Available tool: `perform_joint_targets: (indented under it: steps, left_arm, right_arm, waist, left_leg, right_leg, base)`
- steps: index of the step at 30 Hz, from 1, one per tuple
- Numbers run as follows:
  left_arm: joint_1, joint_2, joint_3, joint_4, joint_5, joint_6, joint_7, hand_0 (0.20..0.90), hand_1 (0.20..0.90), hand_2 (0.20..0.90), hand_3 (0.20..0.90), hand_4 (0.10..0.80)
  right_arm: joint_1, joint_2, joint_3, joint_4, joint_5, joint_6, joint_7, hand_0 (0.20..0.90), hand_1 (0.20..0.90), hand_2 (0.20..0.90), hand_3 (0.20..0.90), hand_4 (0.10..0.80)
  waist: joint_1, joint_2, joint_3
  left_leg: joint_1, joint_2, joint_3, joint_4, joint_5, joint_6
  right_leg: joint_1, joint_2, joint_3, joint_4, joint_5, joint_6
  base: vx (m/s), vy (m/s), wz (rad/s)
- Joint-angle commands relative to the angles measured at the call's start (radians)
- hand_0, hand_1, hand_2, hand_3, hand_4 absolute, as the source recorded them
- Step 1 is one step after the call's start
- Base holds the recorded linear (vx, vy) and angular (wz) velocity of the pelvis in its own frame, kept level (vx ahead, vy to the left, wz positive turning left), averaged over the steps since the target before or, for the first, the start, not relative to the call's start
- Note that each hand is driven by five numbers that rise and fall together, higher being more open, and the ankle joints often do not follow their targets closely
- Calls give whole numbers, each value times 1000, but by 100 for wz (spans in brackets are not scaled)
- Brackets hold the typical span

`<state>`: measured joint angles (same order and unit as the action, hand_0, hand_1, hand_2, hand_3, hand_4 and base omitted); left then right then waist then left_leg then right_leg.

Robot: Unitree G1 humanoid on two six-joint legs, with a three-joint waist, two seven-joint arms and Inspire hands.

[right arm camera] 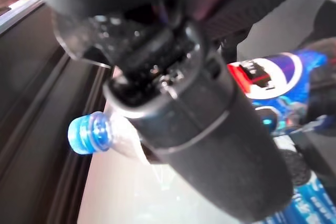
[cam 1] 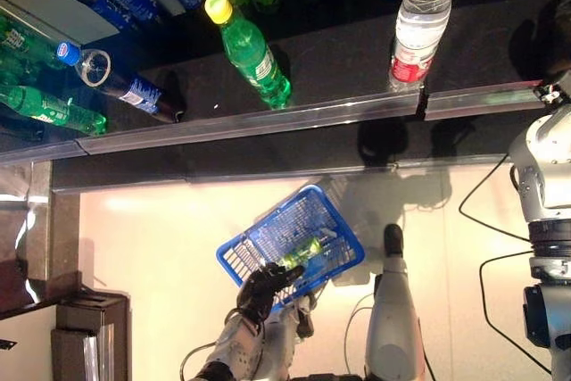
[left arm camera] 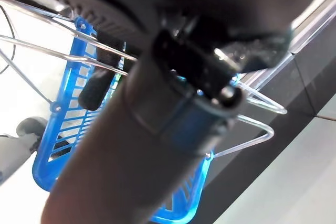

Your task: Pick up the drink and place into the basket.

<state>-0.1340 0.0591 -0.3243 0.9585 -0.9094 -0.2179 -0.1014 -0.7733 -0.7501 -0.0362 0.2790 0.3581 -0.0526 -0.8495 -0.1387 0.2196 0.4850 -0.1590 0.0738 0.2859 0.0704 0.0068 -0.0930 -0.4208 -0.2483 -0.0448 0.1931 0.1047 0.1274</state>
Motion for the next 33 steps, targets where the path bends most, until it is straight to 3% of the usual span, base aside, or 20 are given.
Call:
perform_joint_targets:
  steps: [1,2,3,24,33]
  left_arm:
    - [48,89,-23,-99,-27,-67,-49,300,300,300,200,100]
    - [48,90,-23,-99,-28,-67,-50,300,300,300,200,100]
    - [50,91,-25,-99,-33,-69,-55,300,300,300,200,100]
    - [51,94,-18,-109,-58,-64,-45,300,300,300,200,100]
    - [64,92,4,-101,-79,-72,-55,300,300,300,200,100]
  right_arm:
    - [-183,-158,33,-35,7,-48,-4,519,519,519,455,355]
    - [-189,-160,35,-29,12,-46,-4,368,368,368,280,180]
    - [-203,-166,43,-9,23,-56,0,300,300,300,200,100]
    - [-189,-179,29,-5,16,-85,-13,300,300,300,200,100]
    - [-114,-182,-12,-116,-39,-111,-19,300,300,300,200,100]
  waist:
    - [2,33,-33]
    - [3,34,-34]
    - [5,36,-33]
    - [-1,34,-32]
    - [-10,16,-48]
  left_leg:
    - [-74,30,-37,169,59,-21]
    - [-74,30,-37,169,59,-21]
    - [-77,29,-37,171,62,-21]
    - [-84,26,-31,247,55,-14]
    - [-71,39,-28,278,52,-15]
  right_leg:
    - [26,33,-54,117,-160,-101]
    - [24,33,-54,118,-160,-101]
    - [20,33,-54,122,-162,-103]
    - [10,29,-57,199,-203,-128]
    - [38,33,-62,219,-223,-140]
  base:
    - [0,0,0]
    - [0,0,0]
    - [0,0,0]
    - [-23,19,2]
    - [-5,29,4]
